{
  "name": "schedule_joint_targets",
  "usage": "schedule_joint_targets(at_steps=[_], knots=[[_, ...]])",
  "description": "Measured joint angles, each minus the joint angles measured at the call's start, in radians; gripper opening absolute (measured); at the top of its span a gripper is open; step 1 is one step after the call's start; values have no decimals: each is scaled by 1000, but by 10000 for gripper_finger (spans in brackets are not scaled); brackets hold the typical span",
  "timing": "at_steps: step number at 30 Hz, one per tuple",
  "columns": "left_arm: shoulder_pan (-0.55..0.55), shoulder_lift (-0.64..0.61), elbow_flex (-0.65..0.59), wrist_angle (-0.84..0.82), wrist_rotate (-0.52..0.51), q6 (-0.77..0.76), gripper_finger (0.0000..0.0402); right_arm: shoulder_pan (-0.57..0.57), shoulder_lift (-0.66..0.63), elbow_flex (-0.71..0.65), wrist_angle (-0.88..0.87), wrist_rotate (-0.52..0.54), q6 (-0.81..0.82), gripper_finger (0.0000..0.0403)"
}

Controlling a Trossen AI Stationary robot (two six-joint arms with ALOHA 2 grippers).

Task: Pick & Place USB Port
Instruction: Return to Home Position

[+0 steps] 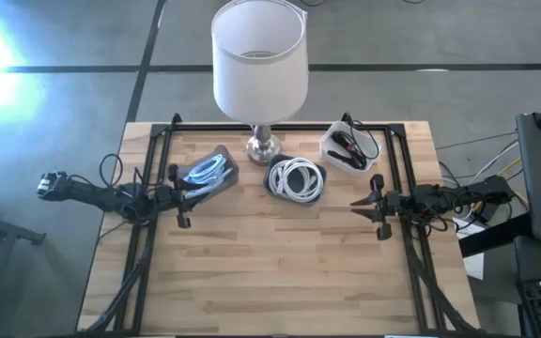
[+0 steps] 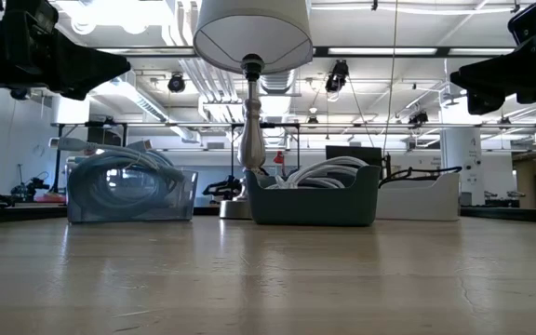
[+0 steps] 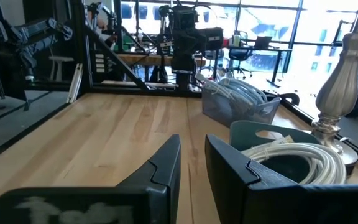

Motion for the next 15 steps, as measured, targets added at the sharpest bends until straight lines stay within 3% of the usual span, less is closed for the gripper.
schedule_joint_targets(at_steps=[15], knots=[[0, 0, 0, 0, 0, 0, 117, 0, 0, 0, 0, 0, 1, 68]])
